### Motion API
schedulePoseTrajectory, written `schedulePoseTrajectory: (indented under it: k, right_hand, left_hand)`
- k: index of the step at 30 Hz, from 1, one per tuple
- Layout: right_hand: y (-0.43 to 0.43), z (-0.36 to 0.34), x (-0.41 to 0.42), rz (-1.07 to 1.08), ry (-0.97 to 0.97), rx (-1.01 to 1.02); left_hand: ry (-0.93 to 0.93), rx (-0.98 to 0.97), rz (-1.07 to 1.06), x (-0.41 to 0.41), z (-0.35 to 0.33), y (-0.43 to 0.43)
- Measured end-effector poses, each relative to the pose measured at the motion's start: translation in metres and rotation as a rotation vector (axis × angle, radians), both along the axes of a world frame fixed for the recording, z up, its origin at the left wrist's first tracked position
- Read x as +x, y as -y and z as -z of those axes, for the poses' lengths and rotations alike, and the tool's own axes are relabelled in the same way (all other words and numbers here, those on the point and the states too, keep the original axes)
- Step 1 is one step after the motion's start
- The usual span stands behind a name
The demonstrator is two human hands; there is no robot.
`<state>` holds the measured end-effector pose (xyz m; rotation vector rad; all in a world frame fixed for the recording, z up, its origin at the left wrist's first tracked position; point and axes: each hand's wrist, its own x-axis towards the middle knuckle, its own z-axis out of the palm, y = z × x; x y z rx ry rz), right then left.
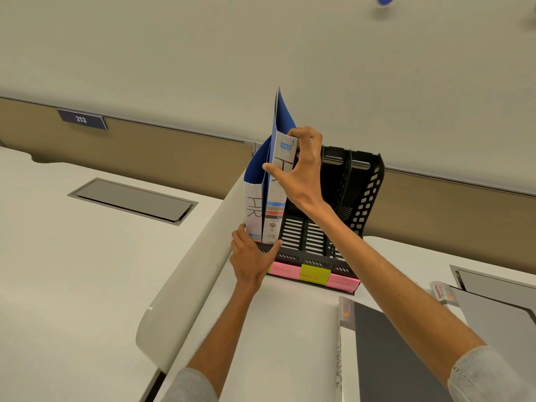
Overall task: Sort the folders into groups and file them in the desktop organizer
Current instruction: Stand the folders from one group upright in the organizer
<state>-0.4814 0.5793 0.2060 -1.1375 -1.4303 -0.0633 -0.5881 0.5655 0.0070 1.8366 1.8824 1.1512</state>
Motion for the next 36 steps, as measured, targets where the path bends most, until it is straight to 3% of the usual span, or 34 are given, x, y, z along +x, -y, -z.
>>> schedulePoseTrajectory:
  k: [21,30,36]
  right_hand:
    - [0.0,0.005,0.005,-0.005,0.003,-0.029]
    - [0.011,-0.01,0.014,0.031,0.223,-0.11]
    - [0.012,-0.012,0.003,0.086,0.15,-0.105]
  left_hand:
    - [-0.094,-0.085,-0.045,0.004,-0.008,-0.008]
    - [0.182,-0.096,0.067,-0.01,-0.019,-0.019]
    - [0.199,-0.089,0.08,-0.011,-0.009,-0.013]
